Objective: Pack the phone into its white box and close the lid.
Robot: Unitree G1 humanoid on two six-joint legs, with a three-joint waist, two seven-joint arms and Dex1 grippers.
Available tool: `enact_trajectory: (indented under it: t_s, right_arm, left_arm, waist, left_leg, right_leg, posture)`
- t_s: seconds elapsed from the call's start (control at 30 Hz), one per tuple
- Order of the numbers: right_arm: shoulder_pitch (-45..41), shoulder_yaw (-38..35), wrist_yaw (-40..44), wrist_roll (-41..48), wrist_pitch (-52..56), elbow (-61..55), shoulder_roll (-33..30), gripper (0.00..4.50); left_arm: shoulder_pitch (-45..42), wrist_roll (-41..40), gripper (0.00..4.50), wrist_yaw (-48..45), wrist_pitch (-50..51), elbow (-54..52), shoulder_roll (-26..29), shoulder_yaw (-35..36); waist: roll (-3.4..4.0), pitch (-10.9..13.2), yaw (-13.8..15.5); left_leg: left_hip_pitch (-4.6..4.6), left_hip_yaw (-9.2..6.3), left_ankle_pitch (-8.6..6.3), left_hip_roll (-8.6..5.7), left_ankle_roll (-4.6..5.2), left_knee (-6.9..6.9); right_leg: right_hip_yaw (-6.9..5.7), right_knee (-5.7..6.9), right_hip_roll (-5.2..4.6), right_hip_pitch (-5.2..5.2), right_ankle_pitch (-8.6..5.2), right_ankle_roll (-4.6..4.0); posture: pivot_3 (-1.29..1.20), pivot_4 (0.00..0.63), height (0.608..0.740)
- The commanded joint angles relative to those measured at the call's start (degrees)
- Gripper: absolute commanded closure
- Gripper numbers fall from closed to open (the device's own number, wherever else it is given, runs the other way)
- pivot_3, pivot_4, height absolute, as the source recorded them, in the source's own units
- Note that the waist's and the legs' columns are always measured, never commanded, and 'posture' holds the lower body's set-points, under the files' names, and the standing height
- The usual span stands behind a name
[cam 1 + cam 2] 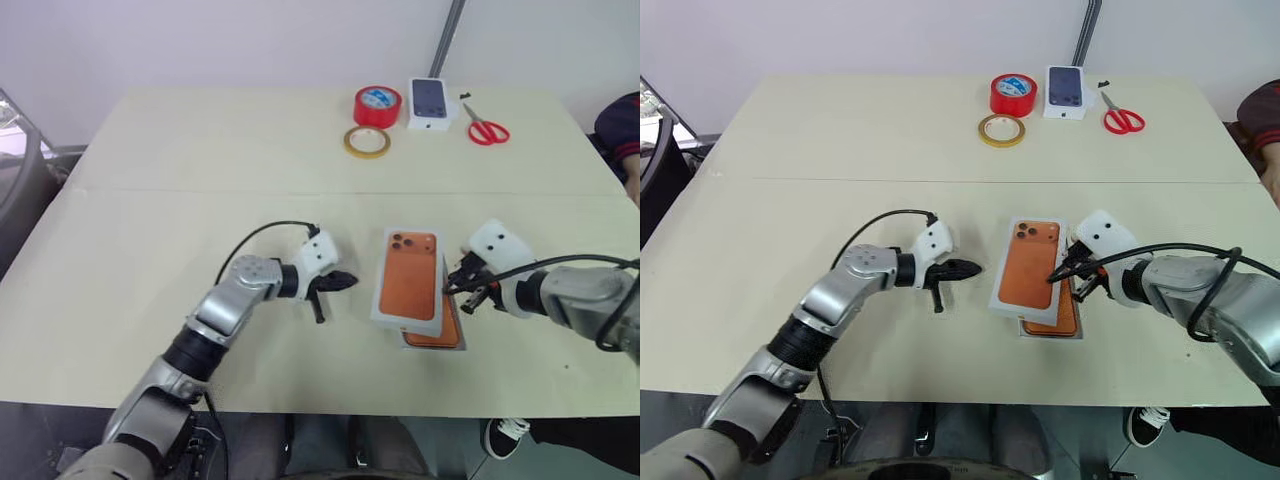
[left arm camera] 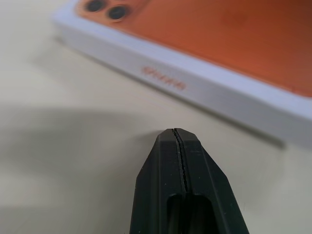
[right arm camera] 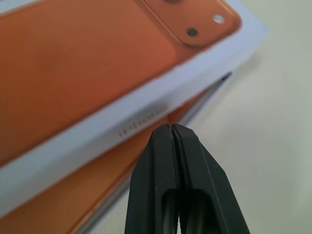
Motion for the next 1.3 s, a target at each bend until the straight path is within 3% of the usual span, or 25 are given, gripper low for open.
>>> enact_trajectory:
  t_s: [0.03, 0.23, 0.77, 1.3]
  right_arm:
    - [-1.34, -0.65, 1.49, -2.54, 0.47, -1.47, 1.12, 4.44]
    - [-0.01, -2.99, 4.21, -3.88, 2.48, -4.03, 1.19, 4.44]
    - [8.64, -11.67, 8.15, -5.62, 7.91, -8.35, 1.52, 4.44]
    - [9.32, -11.94, 8.30, -7.91, 9.25, -9.26, 4.46, 4.44]
  left_arm:
    - [-2.41, 0.55, 4.50, -0.86, -2.10, 0.53, -1.72, -0.36]
    - [-2.96, -3.53, 4.50, -4.96, 1.85, -3.26, -3.31, 0.23]
    - [-3.08, -1.34, 4.50, -8.70, 1.48, -3.70, -5.27, -4.43]
    - [-4.00, -1.40, 4.50, -7.02, 1.20, -1.06, -5.98, -2.26]
  waist:
    - [0.00, 0.00, 0.15]
    - [0.01, 0.00, 0.21]
    - [0.01, -0.01, 0.33]
    - [0.01, -0.01, 0.32]
  left_leg:
    - [0.00, 0.00, 0.00, 0.00, 0.01, 0.01]
    - [-0.01, 0.00, -0.01, 0.01, 0.02, 0.03]
    - [0.00, -0.01, -0.02, -0.01, 0.04, 0.07]
    - [0.00, -0.01, -0.02, -0.01, 0.04, 0.09]
  right_leg:
    - [0.00, 0.00, 0.00, 0.00, 0.00, 0.00]
    - [0.00, 0.02, 0.01, 0.00, 0.00, 0.00]
    - [0.00, 0.03, 0.00, 0.03, 0.00, 0.00]
    - [0.00, 0.04, 0.02, 0.04, 0.00, 0.00]
  posture:
    - [0.00, 0.150, 0.740]
    - [0.00, 0.150, 0.740]
    - [0.00, 0.150, 0.740]
    - [0.00, 0.150, 0.740]
